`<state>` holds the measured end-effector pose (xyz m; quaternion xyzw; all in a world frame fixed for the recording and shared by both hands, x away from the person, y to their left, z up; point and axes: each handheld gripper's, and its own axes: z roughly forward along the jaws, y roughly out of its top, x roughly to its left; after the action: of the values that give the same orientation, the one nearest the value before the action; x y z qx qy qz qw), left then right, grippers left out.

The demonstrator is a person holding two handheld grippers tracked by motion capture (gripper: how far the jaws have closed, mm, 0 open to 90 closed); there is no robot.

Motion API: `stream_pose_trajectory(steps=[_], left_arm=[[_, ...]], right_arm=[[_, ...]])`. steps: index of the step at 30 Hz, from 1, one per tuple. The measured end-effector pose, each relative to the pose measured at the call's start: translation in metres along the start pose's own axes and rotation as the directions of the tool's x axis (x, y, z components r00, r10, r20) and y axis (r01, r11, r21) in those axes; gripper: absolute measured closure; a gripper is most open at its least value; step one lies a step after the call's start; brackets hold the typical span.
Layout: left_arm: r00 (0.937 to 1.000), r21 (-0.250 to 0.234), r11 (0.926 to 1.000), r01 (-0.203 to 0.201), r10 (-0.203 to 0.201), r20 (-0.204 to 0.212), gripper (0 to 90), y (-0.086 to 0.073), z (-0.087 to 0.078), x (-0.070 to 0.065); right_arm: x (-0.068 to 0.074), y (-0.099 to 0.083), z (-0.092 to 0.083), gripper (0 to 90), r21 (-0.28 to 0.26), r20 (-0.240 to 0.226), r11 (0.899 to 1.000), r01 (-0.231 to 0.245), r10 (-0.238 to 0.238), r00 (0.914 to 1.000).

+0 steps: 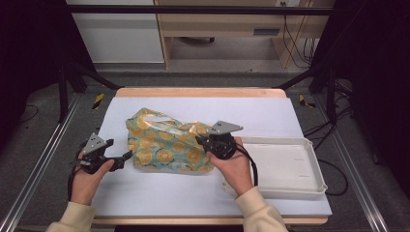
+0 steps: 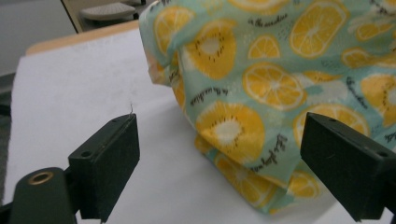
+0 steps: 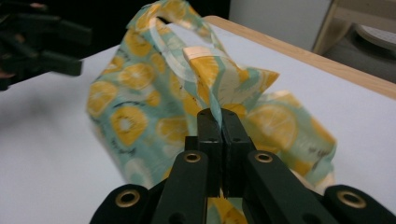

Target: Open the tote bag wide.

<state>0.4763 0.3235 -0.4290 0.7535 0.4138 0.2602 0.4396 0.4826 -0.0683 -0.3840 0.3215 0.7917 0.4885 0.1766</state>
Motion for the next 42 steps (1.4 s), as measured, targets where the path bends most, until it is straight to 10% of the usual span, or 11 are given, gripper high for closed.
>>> stream_pose_trajectory(steps=[11, 17, 25, 34, 38, 42], left_arm=[[0.9981, -0.046, 0.9972, -0.058, 0.059, 0.017, 15.7, 0.064, 0.005, 0.002], [0.984, 0.031, 0.9861, -0.163, 0.16, 0.078, 25.5, 0.083, 0.021, -0.013], [0.9783, 0.064, 0.9829, -0.173, 0.164, 0.127, 78.5, 0.046, 0.018, -0.029], [0.9477, 0.085, 0.9597, -0.268, 0.247, 0.203, 83.4, -0.013, -0.001, -0.047], [0.9501, 0.115, 0.9565, -0.268, 0.243, 0.196, 84.0, -0.023, 0.006, -0.049], [0.9526, 0.124, 0.9561, -0.266, 0.24, 0.186, 84.1, -0.024, 0.007, -0.049]], right_arm=[[0.02, -0.047, 0.0, 89.0, 0.081, -0.017, 0.996, 0.028, -0.027, 0.9995], [0.018, -0.053, 0.0, 88.6, 0.094, -0.01, 0.995, 0.023, -0.022, 0.9997], [0.018, -0.058, -0.004, 87.8, 0.118, 0.011, 0.992, 0.038, -0.039, 0.9992], [0.02, -0.062, -0.007, 69.6, 0.171, -0.003, 0.984, 0.047, -0.047, 0.9989], [0.027, -0.052, -0.018, 35.3, 0.199, 0.01, 0.978, 0.056, -0.06, 0.9982], [0.029, -0.043, -0.023, 24.9, 0.2, 0.003, 0.978, 0.068, -0.07, 0.9975]])
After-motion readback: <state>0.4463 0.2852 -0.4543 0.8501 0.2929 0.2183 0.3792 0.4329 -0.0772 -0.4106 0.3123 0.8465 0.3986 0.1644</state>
